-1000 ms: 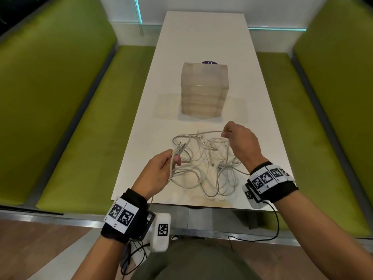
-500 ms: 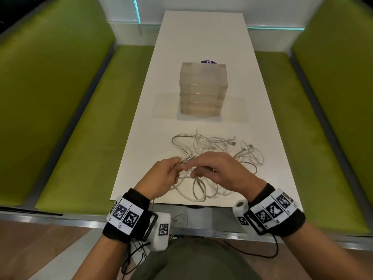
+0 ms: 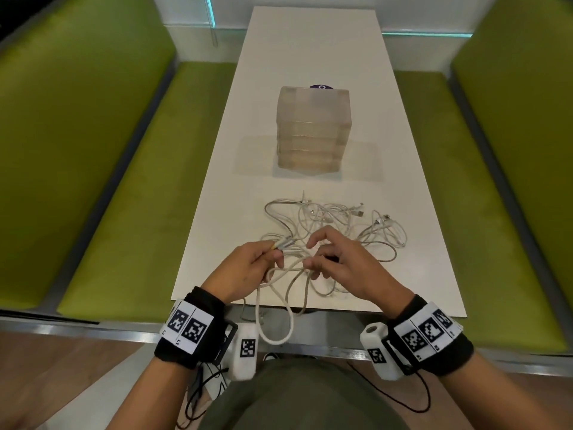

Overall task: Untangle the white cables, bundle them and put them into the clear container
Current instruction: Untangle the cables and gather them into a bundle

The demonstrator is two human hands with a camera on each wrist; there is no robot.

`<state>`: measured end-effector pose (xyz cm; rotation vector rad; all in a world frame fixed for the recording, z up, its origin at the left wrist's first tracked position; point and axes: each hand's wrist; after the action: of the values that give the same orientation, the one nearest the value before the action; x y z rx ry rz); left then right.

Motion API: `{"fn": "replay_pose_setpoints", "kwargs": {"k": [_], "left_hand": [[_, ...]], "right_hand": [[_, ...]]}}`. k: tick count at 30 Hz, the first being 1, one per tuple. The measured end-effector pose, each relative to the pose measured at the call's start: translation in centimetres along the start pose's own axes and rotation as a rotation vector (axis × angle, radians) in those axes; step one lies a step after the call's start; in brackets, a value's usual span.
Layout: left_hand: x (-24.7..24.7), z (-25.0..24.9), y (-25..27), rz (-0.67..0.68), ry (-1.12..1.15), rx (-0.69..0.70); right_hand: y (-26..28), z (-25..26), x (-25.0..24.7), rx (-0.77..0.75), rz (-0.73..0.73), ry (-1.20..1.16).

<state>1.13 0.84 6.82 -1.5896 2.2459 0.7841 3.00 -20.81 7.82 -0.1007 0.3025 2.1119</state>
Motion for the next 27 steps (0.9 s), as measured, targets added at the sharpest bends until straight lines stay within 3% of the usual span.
{"fn": "replay_pose_setpoints", "kwargs": {"k": [5, 9, 11, 16, 19, 24, 27], "left_hand": [[0.6, -0.5, 0.0, 0.080, -0.023, 0.052], [0.3, -0.5, -0.4, -0.252, 0.164, 0.024], [-0.2, -0.5, -0.5, -0.348, 0.258, 0.036], [0.0, -1.0, 0.1, -0.309, 0.414, 0.079], [-0.1, -0.9, 0.2, -0.370, 0.467, 0.083], [-0.9, -0.9, 0.1, -0.433, 0.509, 0.068], [-0.7, -1.2, 0.1, -0.430, 0.524, 0.068]], "right_hand": [[-0.4, -0.5, 0.7, 0.076, 0.122, 0.121], [-0.2, -1.7, 0.8, 0.161, 0.276, 0.171], [0.0, -2.8, 1.1, 0.214, 0.354, 0.224], [-0.4, -5.2, 1.9, 0.279, 0.365, 0.249], [-0.1, -6.4, 1.9, 0.366, 0.392, 0.311], [0.8, -7.4, 1.5, 0.475, 0.551, 0.466], [0.8, -7.0, 1.5, 0.475, 0.501, 0.452]]}}
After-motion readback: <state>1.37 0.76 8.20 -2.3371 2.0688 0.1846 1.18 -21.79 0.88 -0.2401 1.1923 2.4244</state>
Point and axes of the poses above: each hand's wrist, its own y-axis away from the middle knuckle, its own x-axis out of the palm, z = x × y, and after that the axes turned 8 degrees about -y, right-handed
